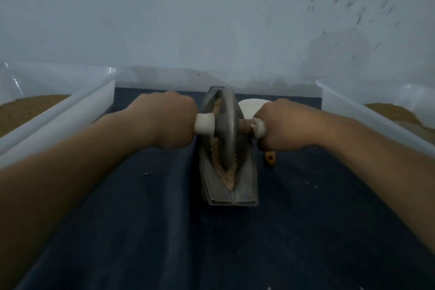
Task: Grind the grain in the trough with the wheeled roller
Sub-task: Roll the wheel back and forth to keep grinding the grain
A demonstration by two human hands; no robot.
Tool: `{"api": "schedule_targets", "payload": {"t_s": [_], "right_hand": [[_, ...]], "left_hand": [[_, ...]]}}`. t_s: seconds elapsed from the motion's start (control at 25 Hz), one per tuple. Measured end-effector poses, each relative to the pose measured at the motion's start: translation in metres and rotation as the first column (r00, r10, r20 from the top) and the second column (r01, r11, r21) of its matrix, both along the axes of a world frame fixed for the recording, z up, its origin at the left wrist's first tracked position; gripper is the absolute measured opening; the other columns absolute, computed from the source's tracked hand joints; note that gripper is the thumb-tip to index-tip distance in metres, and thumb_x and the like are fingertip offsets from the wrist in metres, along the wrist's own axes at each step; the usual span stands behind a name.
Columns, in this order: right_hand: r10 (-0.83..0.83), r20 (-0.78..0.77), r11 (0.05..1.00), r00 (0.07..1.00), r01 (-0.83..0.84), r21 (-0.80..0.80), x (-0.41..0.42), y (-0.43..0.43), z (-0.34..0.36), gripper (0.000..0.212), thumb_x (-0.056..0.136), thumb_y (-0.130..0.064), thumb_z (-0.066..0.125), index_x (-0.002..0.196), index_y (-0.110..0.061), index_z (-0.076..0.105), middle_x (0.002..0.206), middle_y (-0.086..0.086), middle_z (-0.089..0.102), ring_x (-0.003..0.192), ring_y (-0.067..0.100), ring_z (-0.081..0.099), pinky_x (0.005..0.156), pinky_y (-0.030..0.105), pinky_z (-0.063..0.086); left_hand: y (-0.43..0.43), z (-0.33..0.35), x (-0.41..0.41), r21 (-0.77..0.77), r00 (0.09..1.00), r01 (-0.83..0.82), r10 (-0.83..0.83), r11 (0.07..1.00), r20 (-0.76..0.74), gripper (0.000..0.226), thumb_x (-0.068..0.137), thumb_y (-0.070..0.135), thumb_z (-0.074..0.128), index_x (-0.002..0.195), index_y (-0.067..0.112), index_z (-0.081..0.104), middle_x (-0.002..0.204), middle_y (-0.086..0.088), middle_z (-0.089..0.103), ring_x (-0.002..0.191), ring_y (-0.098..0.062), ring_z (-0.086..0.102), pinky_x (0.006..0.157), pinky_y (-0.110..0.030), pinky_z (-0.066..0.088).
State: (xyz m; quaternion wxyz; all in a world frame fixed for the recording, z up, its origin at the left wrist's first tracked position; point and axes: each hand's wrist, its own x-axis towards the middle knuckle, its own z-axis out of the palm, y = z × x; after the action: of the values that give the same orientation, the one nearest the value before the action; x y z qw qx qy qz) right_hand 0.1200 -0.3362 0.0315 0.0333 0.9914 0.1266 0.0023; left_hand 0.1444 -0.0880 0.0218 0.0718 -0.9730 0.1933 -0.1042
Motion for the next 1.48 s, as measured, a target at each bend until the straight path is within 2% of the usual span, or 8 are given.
{"api": "schedule_targets", "payload": {"t_s": [0.24, 0.4, 0.64, 0.84, 1.04, 1.24, 1.36, 1.48], "right_hand": [[0.016, 0.720, 0.998, 0.694, 0.034, -0.055, 0.052, -0.002, -0.042, 0.018, 0.077, -0.013, 0.066, 0.070, -0.019, 0.051, 0.057, -0.003, 0.042, 0.047, 0.022, 0.040, 0.046, 0.022, 0.018], [0.018, 0.785, 0.998, 0.619, 0.041, -0.055, 0.062, -0.003, -0.047, 0.030, 0.072, -0.012, 0.071, 0.065, -0.022, 0.044, 0.052, -0.003, 0.039, 0.044, 0.022, 0.037, 0.049, 0.020, 0.012], [-0.060, 0.021, 0.997, 0.998, 0.059, 0.043, 0.034, 0.000, -0.003, 0.015, 0.078, -0.028, 0.075, 0.074, -0.024, 0.061, 0.070, -0.002, 0.064, 0.063, 0.016, 0.061, 0.052, 0.028, 0.044], [-0.065, -0.460, 0.997, 0.885, 0.077, 0.006, 0.004, -0.002, 0.023, 0.023, 0.071, -0.033, 0.082, 0.056, -0.026, 0.066, 0.054, -0.003, 0.065, 0.047, 0.011, 0.060, 0.049, 0.024, 0.046], [-0.069, 0.118, 0.998, 0.991, 0.067, 0.023, 0.026, -0.001, 0.000, 0.017, 0.078, -0.034, 0.071, 0.069, -0.025, 0.060, 0.065, -0.003, 0.063, 0.061, 0.017, 0.061, 0.054, 0.033, 0.050], [-0.055, 0.566, 0.998, 0.823, 0.036, 0.045, 0.039, 0.001, -0.029, 0.024, 0.090, -0.032, 0.060, 0.070, -0.027, 0.049, 0.067, -0.004, 0.055, 0.063, 0.020, 0.055, 0.050, 0.027, 0.035], [-0.061, 0.063, 0.997, 0.996, 0.058, 0.047, 0.031, -0.001, 0.001, 0.020, 0.077, -0.033, 0.071, 0.067, -0.023, 0.057, 0.065, -0.002, 0.063, 0.061, 0.018, 0.061, 0.051, 0.028, 0.044], [-0.068, -0.413, 0.998, 0.908, 0.063, -0.026, 0.012, -0.004, 0.029, 0.018, 0.061, -0.039, 0.078, 0.062, -0.023, 0.068, 0.057, -0.002, 0.068, 0.048, 0.012, 0.064, 0.043, 0.021, 0.044]], "left_hand": [[-0.011, -0.030, 0.041, -0.069, 0.853, -0.006, 0.041, 0.998, 0.521, 0.011, 0.083, 0.021, 0.064, 0.084, 0.020, 0.053, 0.070, -0.005, 0.055, 0.055, -0.026, 0.043, 0.048, -0.028, 0.023], [-0.010, -0.037, 0.042, -0.081, 0.775, 0.010, 0.044, 0.997, 0.631, 0.021, 0.076, 0.019, 0.069, 0.073, 0.017, 0.048, 0.058, -0.002, 0.046, 0.048, -0.020, 0.032, 0.049, -0.021, 0.011], [-0.018, -0.003, 0.022, 0.001, 0.980, -0.078, 0.077, 0.997, 0.183, 0.014, 0.083, 0.037, 0.065, 0.092, 0.026, 0.061, 0.068, 0.004, 0.041, 0.065, -0.022, 0.047, 0.058, -0.032, 0.039], [-0.018, 0.028, 0.003, 0.111, 0.914, -0.076, 0.113, 0.991, -0.389, 0.020, 0.074, 0.028, 0.073, 0.068, 0.009, 0.069, 0.052, -0.005, 0.066, 0.040, -0.016, 0.058, 0.038, -0.017, 0.039], [-0.012, 0.002, 0.021, -0.010, 0.990, -0.060, 0.061, 0.998, 0.130, 0.016, 0.083, 0.037, 0.065, 0.079, 0.025, 0.055, 0.071, 0.003, 0.050, 0.067, -0.023, 0.058, 0.058, -0.032, 0.042], [-0.013, -0.025, 0.026, -0.095, 0.857, -0.022, 0.068, 0.995, 0.511, 0.019, 0.086, 0.028, 0.061, 0.077, 0.024, 0.045, 0.069, -0.001, 0.053, 0.058, -0.025, 0.043, 0.050, -0.030, 0.025], [-0.010, 0.000, 0.027, -0.079, 0.998, -0.015, 0.020, 0.997, 0.064, 0.019, 0.081, 0.040, 0.069, 0.082, 0.024, 0.058, 0.071, 0.002, 0.054, 0.064, -0.023, 0.053, 0.058, -0.031, 0.042], [-0.004, 0.026, 0.018, -0.033, 0.843, -0.007, -0.011, 0.999, -0.538, 0.027, 0.067, 0.036, 0.077, 0.067, 0.011, 0.067, 0.053, -0.001, 0.065, 0.048, -0.018, 0.062, 0.051, -0.026, 0.049]]}}
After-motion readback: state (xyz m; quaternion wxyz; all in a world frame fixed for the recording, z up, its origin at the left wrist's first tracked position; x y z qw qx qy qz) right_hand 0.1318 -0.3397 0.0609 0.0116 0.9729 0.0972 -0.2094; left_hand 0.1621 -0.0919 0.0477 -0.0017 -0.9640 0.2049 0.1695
